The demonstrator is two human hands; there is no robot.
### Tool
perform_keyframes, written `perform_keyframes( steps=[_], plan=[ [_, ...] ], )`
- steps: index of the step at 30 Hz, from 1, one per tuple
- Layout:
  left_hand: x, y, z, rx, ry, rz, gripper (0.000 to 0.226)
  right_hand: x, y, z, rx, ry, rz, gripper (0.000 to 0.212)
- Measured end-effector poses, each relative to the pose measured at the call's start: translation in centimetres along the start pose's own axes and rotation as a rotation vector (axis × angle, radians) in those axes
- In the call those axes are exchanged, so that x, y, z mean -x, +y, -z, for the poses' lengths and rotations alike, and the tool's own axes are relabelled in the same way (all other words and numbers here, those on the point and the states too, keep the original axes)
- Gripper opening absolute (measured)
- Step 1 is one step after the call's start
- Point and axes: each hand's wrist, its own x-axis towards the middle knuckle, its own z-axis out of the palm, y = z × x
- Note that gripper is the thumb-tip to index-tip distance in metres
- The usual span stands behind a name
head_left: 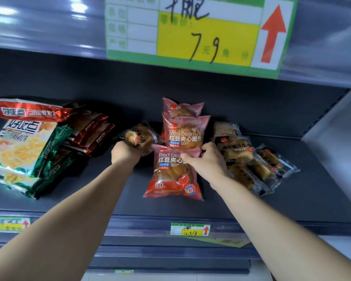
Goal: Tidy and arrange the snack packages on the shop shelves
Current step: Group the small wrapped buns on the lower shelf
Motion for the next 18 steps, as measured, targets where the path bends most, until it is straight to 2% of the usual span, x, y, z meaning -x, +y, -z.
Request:
perform_keyframes(
  steps=[3, 6, 9, 11, 14, 18],
  plan=[
    [0.5, -0.3, 0.0, 0.138, 0.029, 0.015, 0.023, -0.2, 0.0, 0.0, -0.277, -0.187, -0.231, 0.049],
    [1.9, -0.5, 0.1, 0.352, 0.074, 0.038, 0.01, -0.1, -0.1, -0.1, -0.361, -0.203, -0.253, 0.032],
    [3.1, -0.5, 0.4, 0.497, 0.107, -0.007, 0.012, 0.3, -0.6, 0.0, -0.431, -0.097, -0.155, 0.01],
    [3.6, -0.1, 0.8, 0.539, 0.12, -0.059, 0.022, 0.5, -0.6, 0.2, -0.441, 0.029, -0.025, 0.017],
    [4.5, 0.9, 1.2, 0.565, 0.119, -0.149, 0.025, 0.6, -0.5, 0.9, -0.465, 0.223, 0.099, 0.027],
    [5.6, 2.3, 1.4, 0.535, 0.16, -0.269, 0.029, 0.5, -0.1, 1.1, -0.406, 0.233, 0.078, 0.012]
  ],
)
